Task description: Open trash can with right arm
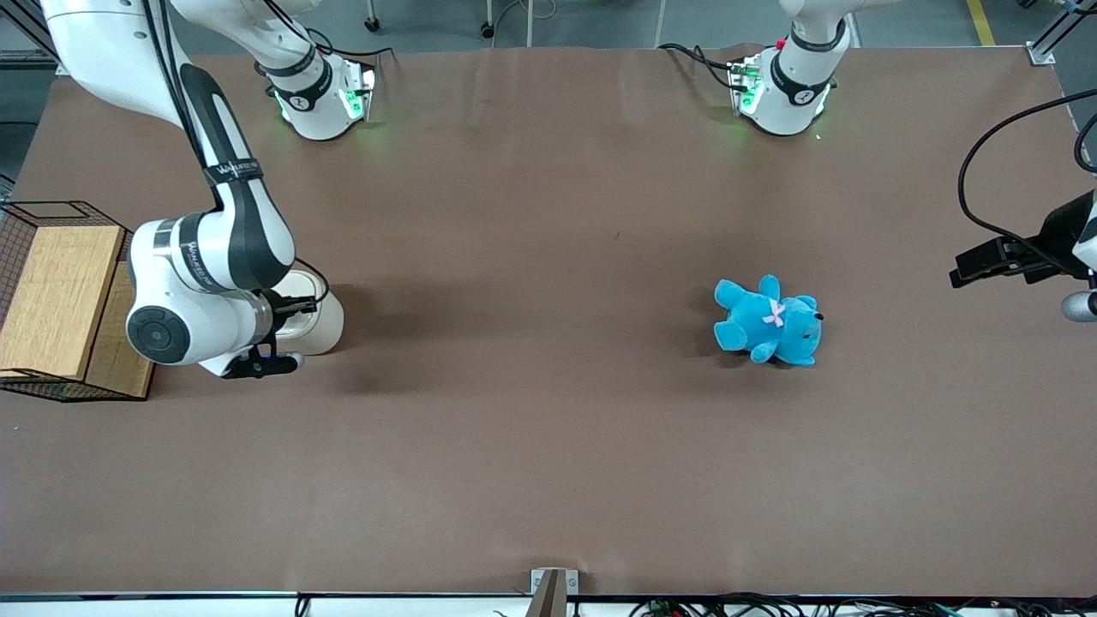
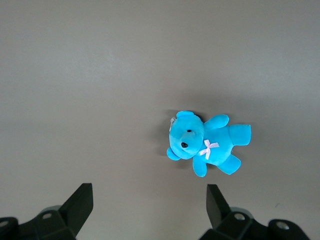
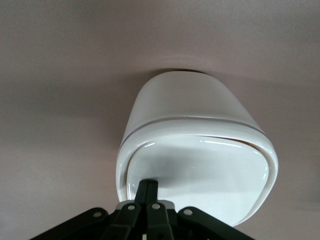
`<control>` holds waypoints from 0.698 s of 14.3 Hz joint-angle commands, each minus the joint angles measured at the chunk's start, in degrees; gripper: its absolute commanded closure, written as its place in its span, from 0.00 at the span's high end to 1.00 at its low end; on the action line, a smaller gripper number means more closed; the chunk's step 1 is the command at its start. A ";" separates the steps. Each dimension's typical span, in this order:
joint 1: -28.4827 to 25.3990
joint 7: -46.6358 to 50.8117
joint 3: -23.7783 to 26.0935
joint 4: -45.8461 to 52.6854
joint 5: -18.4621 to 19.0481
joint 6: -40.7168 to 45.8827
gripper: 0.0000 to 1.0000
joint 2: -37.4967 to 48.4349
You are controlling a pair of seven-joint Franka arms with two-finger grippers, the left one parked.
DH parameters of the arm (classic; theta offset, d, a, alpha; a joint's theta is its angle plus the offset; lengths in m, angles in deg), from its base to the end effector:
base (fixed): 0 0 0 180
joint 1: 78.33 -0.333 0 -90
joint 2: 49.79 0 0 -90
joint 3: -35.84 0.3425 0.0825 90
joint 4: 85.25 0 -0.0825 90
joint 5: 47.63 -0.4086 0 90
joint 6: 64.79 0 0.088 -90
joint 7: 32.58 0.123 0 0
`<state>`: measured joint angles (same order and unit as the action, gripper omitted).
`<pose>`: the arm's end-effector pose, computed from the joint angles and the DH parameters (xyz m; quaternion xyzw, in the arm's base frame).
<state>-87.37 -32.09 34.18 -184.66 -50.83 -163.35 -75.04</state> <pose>0.6226 0.0880 0.2941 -0.9728 -0.0482 0.2264 0.0041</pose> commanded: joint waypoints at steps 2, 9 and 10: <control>0.68 0.57 -0.54 4.65 -0.41 5.64 0.02 0.99; 4.99 -0.31 -0.80 18.02 1.87 17.09 1.00 4.32; 5.69 -0.31 -1.24 19.42 2.32 17.00 1.00 5.20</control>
<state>-82.48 -32.31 32.91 -166.96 -49.92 -146.84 -71.47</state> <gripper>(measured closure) 0.524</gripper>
